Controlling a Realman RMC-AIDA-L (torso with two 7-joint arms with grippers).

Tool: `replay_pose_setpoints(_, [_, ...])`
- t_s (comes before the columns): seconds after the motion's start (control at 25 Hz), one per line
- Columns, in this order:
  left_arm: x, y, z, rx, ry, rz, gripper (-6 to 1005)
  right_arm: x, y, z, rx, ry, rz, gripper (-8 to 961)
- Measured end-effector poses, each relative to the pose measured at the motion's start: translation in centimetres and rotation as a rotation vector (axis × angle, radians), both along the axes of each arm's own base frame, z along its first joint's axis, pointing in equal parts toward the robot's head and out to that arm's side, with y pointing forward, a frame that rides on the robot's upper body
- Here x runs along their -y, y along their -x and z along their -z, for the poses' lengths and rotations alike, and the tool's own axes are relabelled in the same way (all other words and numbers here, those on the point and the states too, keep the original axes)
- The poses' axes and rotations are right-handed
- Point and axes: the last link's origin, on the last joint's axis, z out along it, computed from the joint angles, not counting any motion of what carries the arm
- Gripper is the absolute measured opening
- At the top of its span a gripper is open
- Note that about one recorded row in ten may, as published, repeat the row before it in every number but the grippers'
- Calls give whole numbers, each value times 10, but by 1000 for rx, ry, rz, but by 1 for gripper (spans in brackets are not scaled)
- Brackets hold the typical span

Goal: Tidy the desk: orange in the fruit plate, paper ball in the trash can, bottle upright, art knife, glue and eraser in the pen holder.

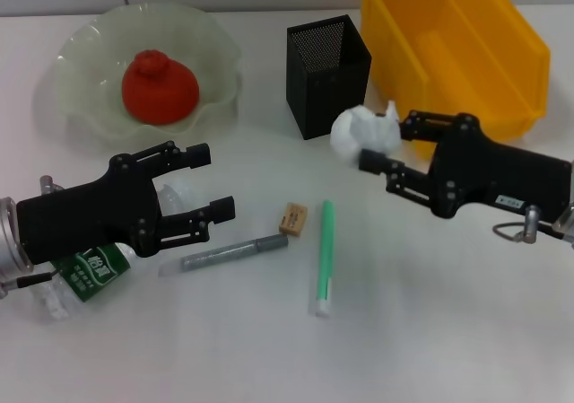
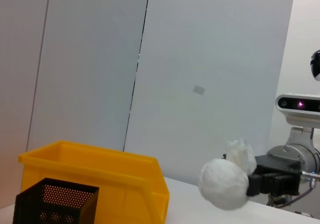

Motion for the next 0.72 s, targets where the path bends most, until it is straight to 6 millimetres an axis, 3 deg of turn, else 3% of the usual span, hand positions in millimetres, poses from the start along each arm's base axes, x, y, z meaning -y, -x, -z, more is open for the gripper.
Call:
replay_pose_setpoints(0.16, [0,0,0,0,1,1,802,-5,-7,-7,-28,-109,55,455])
replay_pose_setpoints(0.44, [-1,-1,0,1,-1,3,802,-29,-35,-35,-106,-391,315,464])
replay_pose_setpoints(0.72, [-2,-2,-1,2,-3,3,802,-50,-46,-42,-89,-467,444,473])
